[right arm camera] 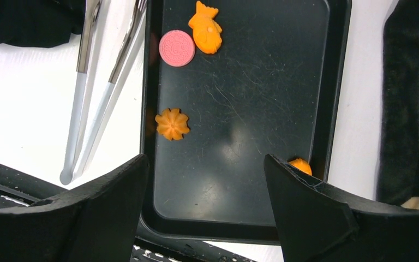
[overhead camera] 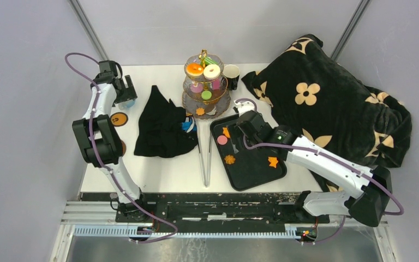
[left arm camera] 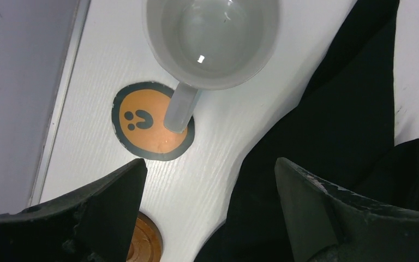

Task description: Serve the afternoon tea

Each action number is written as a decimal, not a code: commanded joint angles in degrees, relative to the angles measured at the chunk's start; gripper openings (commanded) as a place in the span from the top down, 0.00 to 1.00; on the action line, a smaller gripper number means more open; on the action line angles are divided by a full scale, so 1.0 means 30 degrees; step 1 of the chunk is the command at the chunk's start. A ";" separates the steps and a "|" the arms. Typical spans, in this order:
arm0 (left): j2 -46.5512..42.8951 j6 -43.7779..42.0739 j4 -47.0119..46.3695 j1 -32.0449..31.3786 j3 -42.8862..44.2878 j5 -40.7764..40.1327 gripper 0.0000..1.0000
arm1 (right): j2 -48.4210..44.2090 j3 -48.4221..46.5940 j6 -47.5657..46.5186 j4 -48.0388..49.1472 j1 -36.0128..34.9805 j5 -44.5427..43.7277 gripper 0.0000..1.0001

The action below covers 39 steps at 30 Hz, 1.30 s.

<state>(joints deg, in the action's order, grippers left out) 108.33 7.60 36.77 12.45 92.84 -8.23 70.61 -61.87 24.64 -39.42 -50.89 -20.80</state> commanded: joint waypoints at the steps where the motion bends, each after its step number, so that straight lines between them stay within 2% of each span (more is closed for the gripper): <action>1: 0.0316 -0.1611 -0.0082 0.0644 0.0769 0.1395 0.05 | 0.1050 -0.2266 -0.0245 -0.1102 0.0060 -0.0183 0.17; 5: 0.2009 -0.1915 0.0756 0.0883 0.1313 0.1492 0.07 | 0.1757 -0.3571 -0.0038 -0.1410 0.0079 0.0443 0.17; 9: 0.1889 -0.2188 -0.0751 0.0912 -0.0213 0.1675 0.07 | 0.2639 -0.4889 0.0039 -0.2168 0.0060 0.0541 0.18; 14: 0.2655 -0.2315 -0.1013 0.1640 0.0667 0.2650 0.09 | 0.3146 -0.5561 0.0579 -0.2570 0.0061 0.0396 0.18; 17: 0.3472 -0.2816 -0.0899 0.1761 0.1179 0.3043 0.15 | 0.3531 -0.6169 0.0697 -0.2828 0.0060 0.0464 0.19; 23: 0.3981 -0.2629 -0.1819 0.1927 0.1112 0.2247 0.20 | 0.3807 -0.6190 0.1089 -0.2986 0.0063 0.0401 0.20; 30: 0.4098 -0.2573 -0.2735 0.1943 0.1411 0.3183 0.31 | 0.4136 -0.6313 0.1532 -0.3098 0.0038 0.0606 0.21; 33: 0.4241 -0.2750 -0.2788 0.1945 0.1578 0.3456 0.37 | 0.4210 -0.6258 0.1571 -0.3040 0.0031 0.0543 0.21; 37: 0.4930 -0.2872 -0.1928 0.1944 0.2712 0.3992 0.59 | 0.4400 -0.6390 0.1516 -0.3165 0.0036 0.0648 0.22; 39: 0.4769 -0.2702 -0.1985 0.1837 0.2727 0.4180 0.63 | 0.4369 -0.6297 0.1563 -0.3111 0.0052 0.0592 0.22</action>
<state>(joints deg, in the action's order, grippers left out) 122.39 1.37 31.57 18.15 97.69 1.72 83.66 -78.63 28.58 -49.10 -50.89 -18.87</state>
